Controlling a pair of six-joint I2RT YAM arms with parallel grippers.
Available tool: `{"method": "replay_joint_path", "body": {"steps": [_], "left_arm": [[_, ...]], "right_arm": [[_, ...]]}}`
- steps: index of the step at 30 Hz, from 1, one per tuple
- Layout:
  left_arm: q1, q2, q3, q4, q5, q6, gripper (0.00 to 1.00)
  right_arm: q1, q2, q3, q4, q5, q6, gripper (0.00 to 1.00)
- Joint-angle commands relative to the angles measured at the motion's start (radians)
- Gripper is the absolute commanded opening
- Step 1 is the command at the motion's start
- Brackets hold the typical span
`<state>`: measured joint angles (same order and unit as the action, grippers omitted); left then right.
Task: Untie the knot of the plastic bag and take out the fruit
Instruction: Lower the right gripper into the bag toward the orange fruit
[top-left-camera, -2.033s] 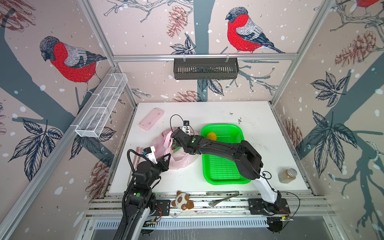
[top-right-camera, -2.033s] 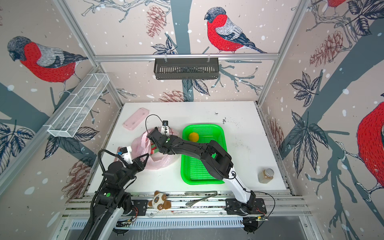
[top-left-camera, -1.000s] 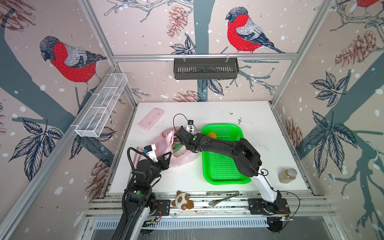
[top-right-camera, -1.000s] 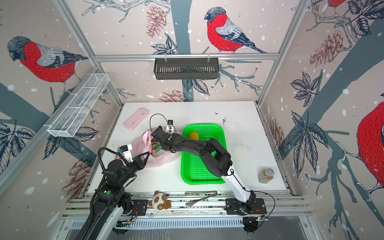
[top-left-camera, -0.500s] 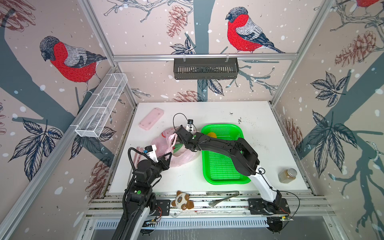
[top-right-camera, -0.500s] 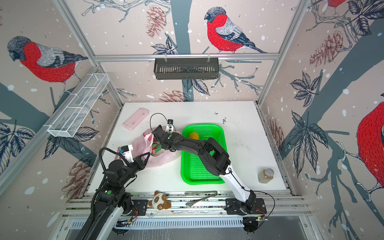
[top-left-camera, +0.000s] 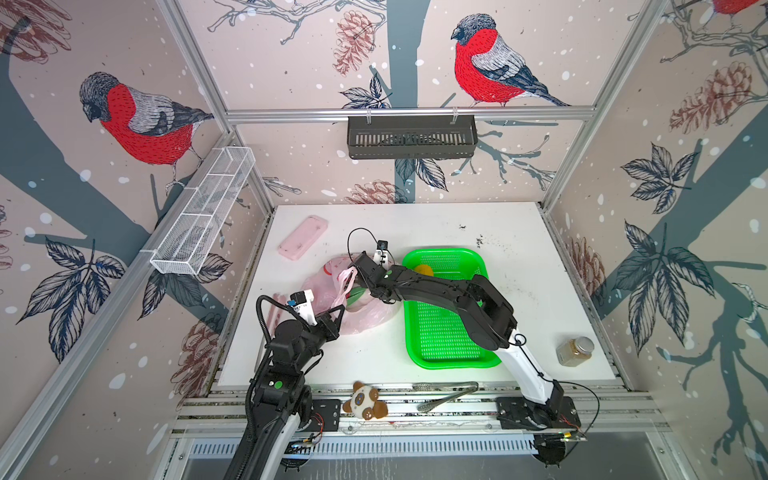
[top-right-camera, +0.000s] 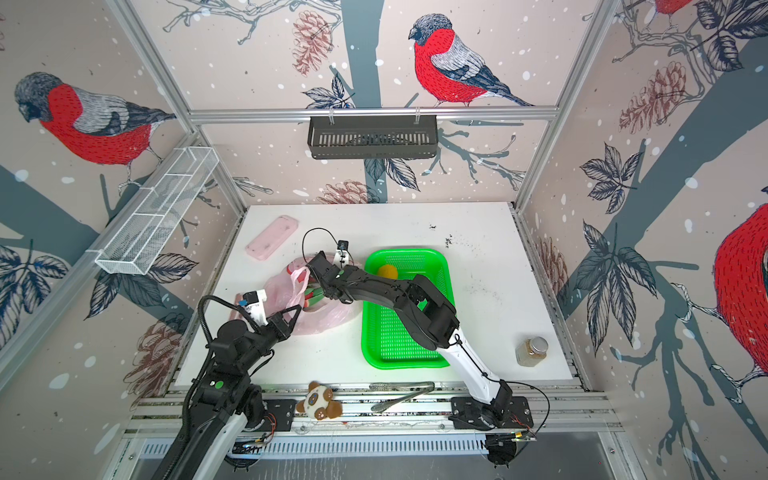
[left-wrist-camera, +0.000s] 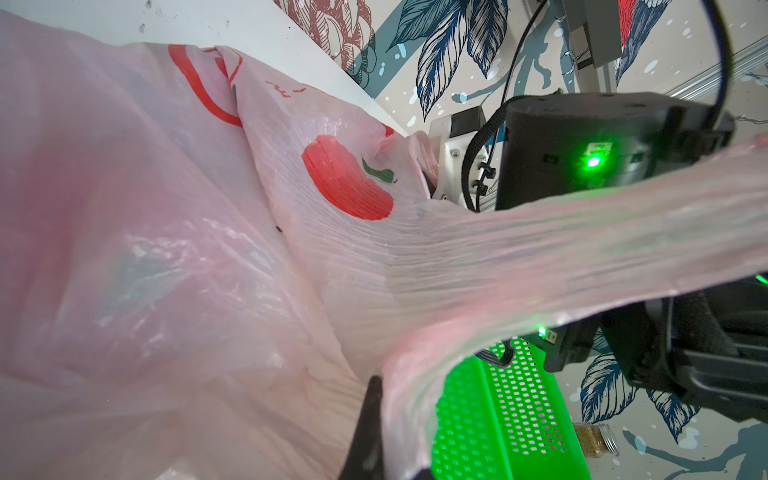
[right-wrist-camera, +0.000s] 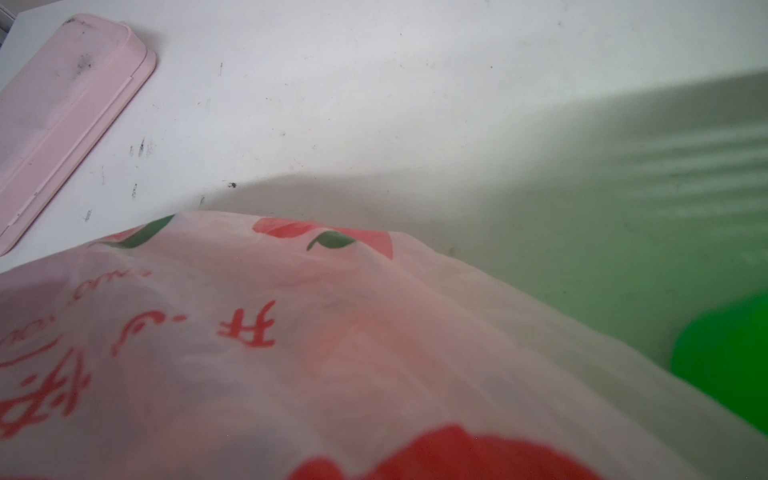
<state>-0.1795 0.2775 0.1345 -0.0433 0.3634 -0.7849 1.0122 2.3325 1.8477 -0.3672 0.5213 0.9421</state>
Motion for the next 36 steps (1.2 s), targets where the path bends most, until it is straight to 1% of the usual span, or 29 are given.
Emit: {"method": "replay_joint_path", "body": {"steps": [1,13,24,36], "left_arm": [[0.0,-0.003,-0.004,0.036,0.0,0.009,0.0],[0.0,-0.003,-0.011,0.035,-0.002,0.008,0.0],[0.0,-0.004,-0.019,0.033,-0.002,0.008,0.0],[0.0,-0.006,-0.027,0.037,-0.001,0.01,0.0]], "right_arm": [[-0.004,0.005,0.0,-0.004,-0.008,0.015,0.8],[-0.012,0.013,-0.011,0.014,-0.031,0.02,0.79],[-0.014,0.01,-0.016,0.03,-0.043,0.017,0.73],[-0.012,0.001,-0.021,0.036,-0.044,0.013,0.69]]}}
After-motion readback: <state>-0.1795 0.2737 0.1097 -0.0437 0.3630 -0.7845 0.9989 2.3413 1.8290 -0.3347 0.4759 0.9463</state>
